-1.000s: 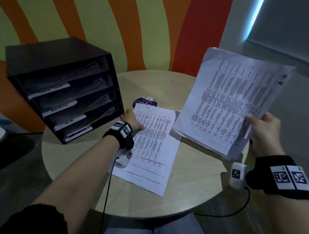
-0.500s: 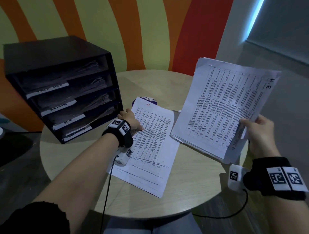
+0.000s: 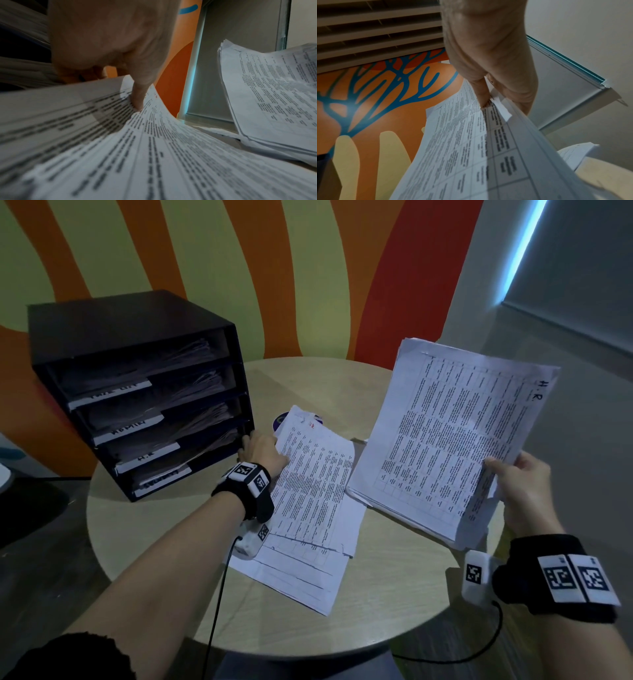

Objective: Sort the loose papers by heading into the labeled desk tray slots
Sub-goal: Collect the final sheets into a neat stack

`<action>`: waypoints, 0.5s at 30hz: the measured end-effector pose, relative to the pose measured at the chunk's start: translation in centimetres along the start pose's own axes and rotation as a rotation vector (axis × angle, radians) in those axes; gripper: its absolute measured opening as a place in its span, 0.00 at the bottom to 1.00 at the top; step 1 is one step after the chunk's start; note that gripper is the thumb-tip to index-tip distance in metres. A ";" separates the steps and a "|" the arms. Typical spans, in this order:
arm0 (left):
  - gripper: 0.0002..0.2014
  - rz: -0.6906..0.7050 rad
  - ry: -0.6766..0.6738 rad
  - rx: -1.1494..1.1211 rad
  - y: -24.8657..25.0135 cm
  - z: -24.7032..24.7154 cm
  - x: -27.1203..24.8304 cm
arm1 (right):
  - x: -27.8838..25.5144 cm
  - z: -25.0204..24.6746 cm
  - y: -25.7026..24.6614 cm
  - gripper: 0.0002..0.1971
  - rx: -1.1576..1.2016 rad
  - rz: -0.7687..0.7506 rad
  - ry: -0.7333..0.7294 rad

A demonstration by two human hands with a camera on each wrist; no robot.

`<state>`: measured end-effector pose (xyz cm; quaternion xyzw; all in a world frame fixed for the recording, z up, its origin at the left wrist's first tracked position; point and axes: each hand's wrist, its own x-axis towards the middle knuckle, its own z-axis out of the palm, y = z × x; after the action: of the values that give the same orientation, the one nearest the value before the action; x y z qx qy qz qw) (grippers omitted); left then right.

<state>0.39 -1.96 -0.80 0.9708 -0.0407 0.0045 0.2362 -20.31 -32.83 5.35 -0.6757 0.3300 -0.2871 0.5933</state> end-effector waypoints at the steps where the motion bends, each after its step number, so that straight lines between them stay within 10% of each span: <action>1: 0.10 0.012 0.033 -0.076 0.0 -0.1 -0.1 | 0.0 0.0 0.0 0.11 0.000 0.000 -0.001; 9: 0.27 -0.150 -0.146 -0.930 1.3 -3.8 -0.6 | -0.1 -0.3 0.2 0.11 0.017 0.012 -0.015; 15: 0.06 0.185 -0.044 -0.987 2.8 -10.3 -1.4 | -0.3 -0.5 0.3 0.10 0.036 0.014 -0.009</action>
<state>-1.15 0.44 9.59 0.7355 -0.1288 -0.0146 0.6651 -20.94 -32.98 5.10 -0.6638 0.3270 -0.2856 0.6090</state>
